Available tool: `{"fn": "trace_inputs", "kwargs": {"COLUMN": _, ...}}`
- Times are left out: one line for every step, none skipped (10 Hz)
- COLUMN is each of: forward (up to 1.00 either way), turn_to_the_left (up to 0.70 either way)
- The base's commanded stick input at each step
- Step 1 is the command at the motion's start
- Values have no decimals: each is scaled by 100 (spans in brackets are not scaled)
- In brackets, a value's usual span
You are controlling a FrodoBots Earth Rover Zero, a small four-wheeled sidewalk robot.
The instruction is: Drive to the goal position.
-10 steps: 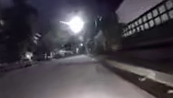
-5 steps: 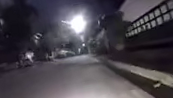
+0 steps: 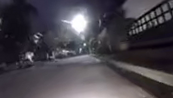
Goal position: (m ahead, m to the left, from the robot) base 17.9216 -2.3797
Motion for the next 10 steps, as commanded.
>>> {"fn": "trace_inputs", "kwargs": {"forward": 70, "turn_to_the_left": 0}}
{"fn": "trace_inputs", "kwargs": {"forward": 70, "turn_to_the_left": 0}}
{"fn": "trace_inputs", "kwargs": {"forward": 70, "turn_to_the_left": 0}}
{"fn": "trace_inputs", "kwargs": {"forward": 70, "turn_to_the_left": 0}}
{"fn": "trace_inputs", "kwargs": {"forward": 70, "turn_to_the_left": -4}}
{"fn": "trace_inputs", "kwargs": {"forward": 70, "turn_to_the_left": -14}}
{"fn": "trace_inputs", "kwargs": {"forward": 70, "turn_to_the_left": -26}}
{"fn": "trace_inputs", "kwargs": {"forward": 70, "turn_to_the_left": -1}}
{"fn": "trace_inputs", "kwargs": {"forward": 70, "turn_to_the_left": -24}}
{"fn": "trace_inputs", "kwargs": {"forward": 70, "turn_to_the_left": -13}}
